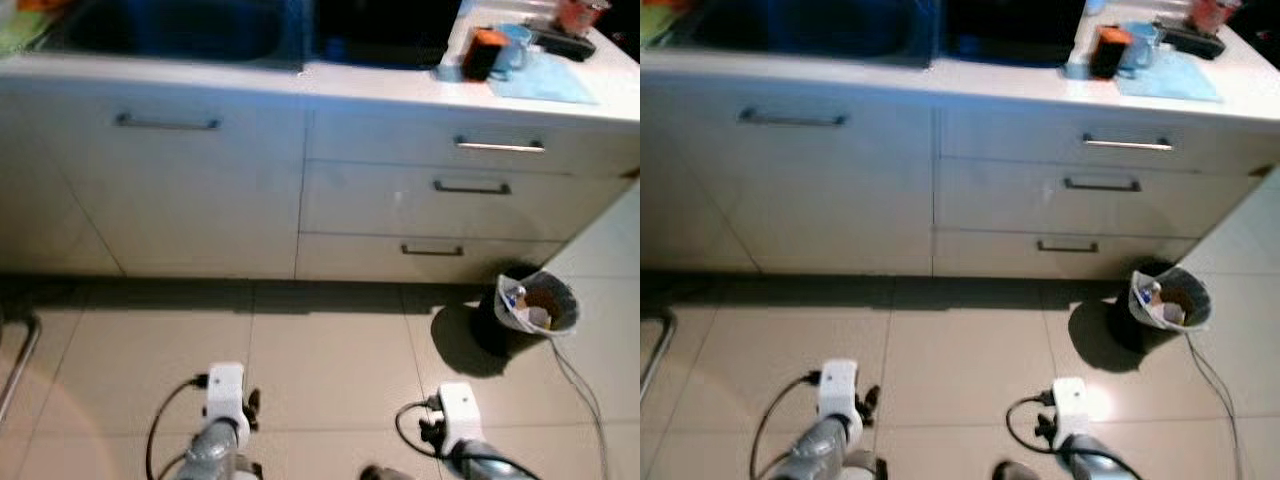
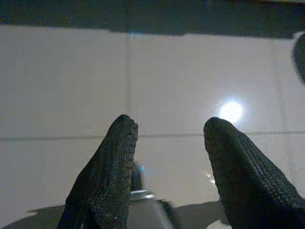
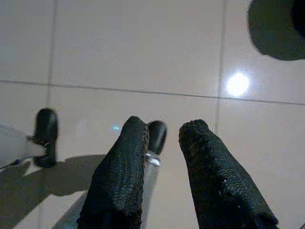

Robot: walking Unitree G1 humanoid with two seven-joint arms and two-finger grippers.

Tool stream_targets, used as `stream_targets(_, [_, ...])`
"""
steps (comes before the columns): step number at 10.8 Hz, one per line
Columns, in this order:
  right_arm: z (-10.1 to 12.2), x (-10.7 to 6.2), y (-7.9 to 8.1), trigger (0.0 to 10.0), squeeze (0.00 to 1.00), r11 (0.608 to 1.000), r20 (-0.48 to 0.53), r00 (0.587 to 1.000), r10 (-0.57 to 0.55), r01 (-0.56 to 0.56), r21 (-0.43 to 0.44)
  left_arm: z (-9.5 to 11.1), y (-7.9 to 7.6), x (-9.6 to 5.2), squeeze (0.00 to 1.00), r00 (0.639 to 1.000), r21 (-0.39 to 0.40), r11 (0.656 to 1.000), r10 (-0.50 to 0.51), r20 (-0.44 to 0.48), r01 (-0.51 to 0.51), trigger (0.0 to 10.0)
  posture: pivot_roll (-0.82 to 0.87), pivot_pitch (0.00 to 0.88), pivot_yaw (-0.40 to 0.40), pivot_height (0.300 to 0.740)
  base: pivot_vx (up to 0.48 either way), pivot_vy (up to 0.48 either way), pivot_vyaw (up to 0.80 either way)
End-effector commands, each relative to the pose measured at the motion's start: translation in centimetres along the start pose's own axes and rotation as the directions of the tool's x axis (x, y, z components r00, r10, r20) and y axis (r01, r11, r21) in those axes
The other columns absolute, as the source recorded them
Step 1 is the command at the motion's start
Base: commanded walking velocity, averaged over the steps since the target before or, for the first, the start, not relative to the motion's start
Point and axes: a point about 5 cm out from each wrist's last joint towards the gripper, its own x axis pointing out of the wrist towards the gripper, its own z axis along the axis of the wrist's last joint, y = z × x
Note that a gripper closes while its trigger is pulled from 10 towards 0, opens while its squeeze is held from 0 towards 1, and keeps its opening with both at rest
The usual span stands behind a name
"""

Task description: Kitchen organization

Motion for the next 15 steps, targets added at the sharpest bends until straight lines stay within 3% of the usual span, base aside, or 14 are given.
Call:
stream_targets(1, [-0.27,-0.2,-0.62,10.0,0.0,1.0,0.0,1.0,-0.022,0.022,0.014,-0.29,-0.1,-0.06,0.0,1.0,-0.001,1.0,0.003,-0.014,-0.003,10.0,0.07,0.141,-0.089,0.74,0.0,0.371,0.0])
stream_targets(9, [-0.12,-0.16,-0.67,10.0,0.0,1.0,-0.004,1.0,-0.024,0.024,0.012,-0.15,-0.11,-0.01,0.0,1.0,-0.004,1.0,0.005,-0.01,-0.005,10.0,0.07,0.149,-0.092,0.74,0.0,0.367,0.0])
stream_targets(15, [-0.24,-0.18,-0.61,10.0,0.0,1.0,-0.004,1.0,-0.02,0.02,0.016,-0.22,-0.1,-0.06,0.0,1.0,-0.008,1.0,0.013,-0.006,-0.013,10.0,0.07,0.153,-0.09,0.74,0.048,0.0,0.0])
